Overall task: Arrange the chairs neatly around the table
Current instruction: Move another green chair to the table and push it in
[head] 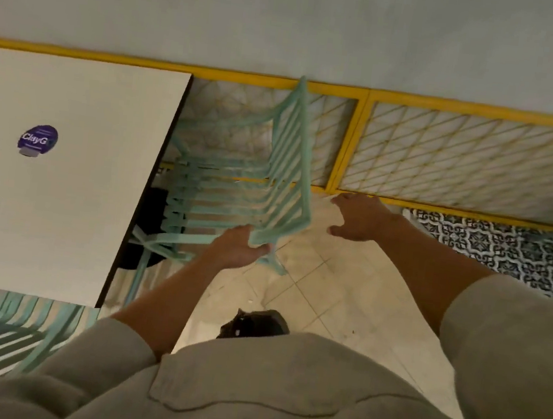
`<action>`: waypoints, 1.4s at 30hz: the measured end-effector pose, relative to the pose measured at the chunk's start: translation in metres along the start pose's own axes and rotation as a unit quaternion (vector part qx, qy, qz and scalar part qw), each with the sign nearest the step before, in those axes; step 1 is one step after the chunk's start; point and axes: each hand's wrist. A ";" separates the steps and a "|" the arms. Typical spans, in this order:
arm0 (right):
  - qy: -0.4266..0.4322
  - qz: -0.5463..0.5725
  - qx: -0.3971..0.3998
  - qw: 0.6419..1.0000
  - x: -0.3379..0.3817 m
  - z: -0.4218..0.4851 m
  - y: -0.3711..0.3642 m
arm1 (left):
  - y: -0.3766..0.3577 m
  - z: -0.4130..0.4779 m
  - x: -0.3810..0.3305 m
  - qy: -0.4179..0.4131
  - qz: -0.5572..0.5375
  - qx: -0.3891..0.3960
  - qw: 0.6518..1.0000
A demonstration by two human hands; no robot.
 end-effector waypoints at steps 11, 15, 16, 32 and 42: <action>0.091 -0.077 -0.020 0.993 -0.074 0.123 0.069 | -0.002 0.131 -0.110 0.083 -0.192 -0.023 0.978; 0.149 -0.123 0.010 0.981 -0.099 0.164 0.091 | -0.014 0.186 -0.143 0.160 -0.268 -0.065 0.948; 0.157 -0.137 0.011 0.978 -0.107 0.178 0.099 | -0.015 0.201 -0.149 0.176 -0.276 -0.071 0.942; 0.400 -0.318 0.041 0.859 -0.059 0.390 0.187 | -0.029 0.228 -0.172 0.376 -0.287 -0.166 0.865; 0.456 -0.338 0.119 0.815 -0.067 0.448 0.188 | -0.027 0.238 -0.195 0.488 -0.203 -0.202 0.825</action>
Point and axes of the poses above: each hand's wrist, its own z-axis towards the middle knuckle, its own y-axis out of the back of the hand, x = y × z
